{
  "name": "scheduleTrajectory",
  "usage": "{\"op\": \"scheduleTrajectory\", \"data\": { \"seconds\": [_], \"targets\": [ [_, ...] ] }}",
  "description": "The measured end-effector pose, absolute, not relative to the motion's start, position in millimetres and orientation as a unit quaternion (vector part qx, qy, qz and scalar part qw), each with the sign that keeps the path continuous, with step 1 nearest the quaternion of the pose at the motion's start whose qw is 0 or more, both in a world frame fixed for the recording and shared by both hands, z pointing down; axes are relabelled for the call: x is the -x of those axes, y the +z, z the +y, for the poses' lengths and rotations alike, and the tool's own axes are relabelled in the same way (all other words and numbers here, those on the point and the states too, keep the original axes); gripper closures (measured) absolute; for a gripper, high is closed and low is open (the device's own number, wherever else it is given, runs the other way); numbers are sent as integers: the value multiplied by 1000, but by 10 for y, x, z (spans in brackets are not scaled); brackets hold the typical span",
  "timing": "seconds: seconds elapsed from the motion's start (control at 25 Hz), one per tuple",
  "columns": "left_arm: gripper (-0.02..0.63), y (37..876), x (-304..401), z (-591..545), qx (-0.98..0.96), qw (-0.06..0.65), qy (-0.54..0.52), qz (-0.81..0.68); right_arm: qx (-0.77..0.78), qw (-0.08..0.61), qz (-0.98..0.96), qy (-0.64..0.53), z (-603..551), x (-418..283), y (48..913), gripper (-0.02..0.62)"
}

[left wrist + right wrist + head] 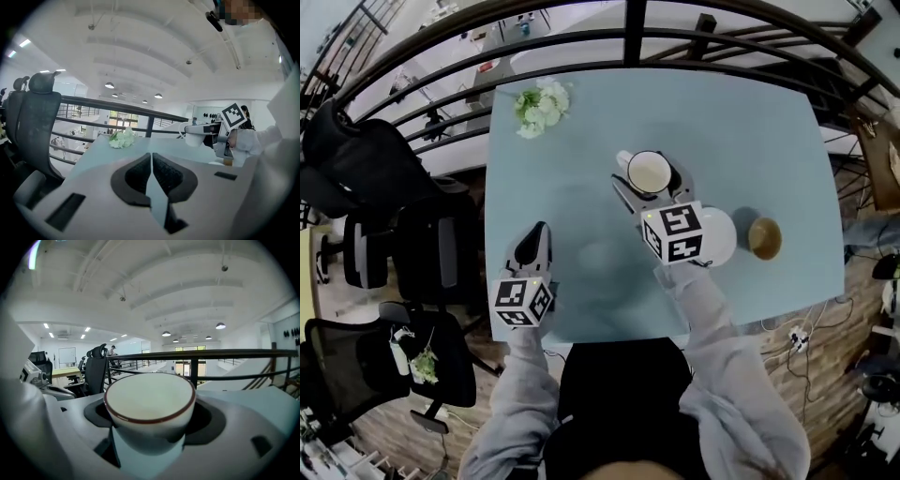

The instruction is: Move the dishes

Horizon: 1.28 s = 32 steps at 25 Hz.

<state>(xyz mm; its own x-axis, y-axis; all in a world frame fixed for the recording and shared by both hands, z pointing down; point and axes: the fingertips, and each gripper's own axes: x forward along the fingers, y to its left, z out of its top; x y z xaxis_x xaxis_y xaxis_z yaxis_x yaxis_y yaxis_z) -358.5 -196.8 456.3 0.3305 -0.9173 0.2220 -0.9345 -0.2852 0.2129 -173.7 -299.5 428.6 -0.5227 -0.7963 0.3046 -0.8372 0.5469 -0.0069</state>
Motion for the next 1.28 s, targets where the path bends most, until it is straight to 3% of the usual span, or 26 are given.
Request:
{"op": "scheduleTrajectory", "data": {
  "seconds": [0.68, 1.28],
  "targets": [
    [580, 4439, 2709, -869, -799, 119, 27, -589, -480, 107, -864, 108, -1512, 808, 4338, 170],
    [580, 4623, 2509, -611, -791, 140, 31, -595, -504, 115, -848, 118, -1234, 824, 4833, 170]
  ]
}}
